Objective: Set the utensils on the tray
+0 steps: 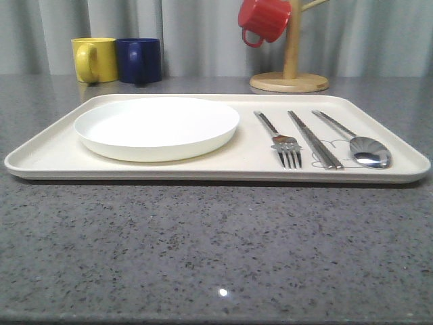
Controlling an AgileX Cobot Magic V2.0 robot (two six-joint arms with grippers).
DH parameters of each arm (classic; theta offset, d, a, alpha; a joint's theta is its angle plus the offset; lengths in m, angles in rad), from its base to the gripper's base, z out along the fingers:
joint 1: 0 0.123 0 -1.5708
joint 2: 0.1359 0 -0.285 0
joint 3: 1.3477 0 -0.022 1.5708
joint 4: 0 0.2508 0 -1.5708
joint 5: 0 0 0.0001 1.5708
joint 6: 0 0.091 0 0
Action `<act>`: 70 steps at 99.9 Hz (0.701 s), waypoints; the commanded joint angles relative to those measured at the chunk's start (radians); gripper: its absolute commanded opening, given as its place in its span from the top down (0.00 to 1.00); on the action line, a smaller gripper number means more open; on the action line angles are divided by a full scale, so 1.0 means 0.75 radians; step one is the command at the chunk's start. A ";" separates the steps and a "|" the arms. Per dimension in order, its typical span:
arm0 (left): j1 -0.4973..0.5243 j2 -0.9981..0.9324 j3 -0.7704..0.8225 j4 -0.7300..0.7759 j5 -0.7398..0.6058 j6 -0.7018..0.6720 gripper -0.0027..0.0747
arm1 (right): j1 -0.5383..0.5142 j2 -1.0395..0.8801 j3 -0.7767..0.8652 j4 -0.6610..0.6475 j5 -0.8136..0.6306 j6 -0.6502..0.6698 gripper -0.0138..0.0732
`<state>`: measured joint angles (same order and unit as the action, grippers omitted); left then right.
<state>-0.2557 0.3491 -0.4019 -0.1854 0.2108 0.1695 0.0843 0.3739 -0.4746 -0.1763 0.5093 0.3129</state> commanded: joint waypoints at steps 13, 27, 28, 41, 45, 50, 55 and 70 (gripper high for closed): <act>-0.006 0.010 -0.039 -0.006 -0.110 -0.004 0.99 | -0.005 0.004 -0.035 -0.030 -0.108 -0.018 0.92; -0.006 0.010 -0.039 -0.006 -0.110 -0.004 0.99 | -0.005 0.004 -0.033 -0.046 -0.112 -0.018 0.92; -0.006 0.010 -0.039 -0.006 -0.110 -0.004 0.99 | -0.005 0.004 -0.032 -0.046 -0.113 -0.018 0.92; -0.006 0.010 -0.039 -0.006 -0.110 -0.004 0.99 | -0.005 -0.017 -0.012 -0.044 -0.178 -0.021 0.92; -0.006 0.010 -0.039 -0.006 -0.110 -0.004 0.99 | -0.005 -0.035 0.012 -0.038 -0.216 -0.029 0.92; -0.006 0.010 -0.039 -0.006 -0.110 -0.004 0.99 | -0.005 -0.063 0.052 -0.018 -0.291 -0.049 0.92; -0.006 0.010 -0.039 -0.006 -0.110 -0.004 0.99 | -0.005 -0.097 0.103 0.034 -0.363 -0.098 0.92; -0.006 0.010 -0.039 -0.006 -0.110 -0.004 0.99 | -0.005 -0.226 0.285 0.255 -0.544 -0.326 0.92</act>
<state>-0.2557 0.3491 -0.4019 -0.1854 0.2108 0.1695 0.0843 0.2431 -0.2955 -0.0659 0.2617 0.1698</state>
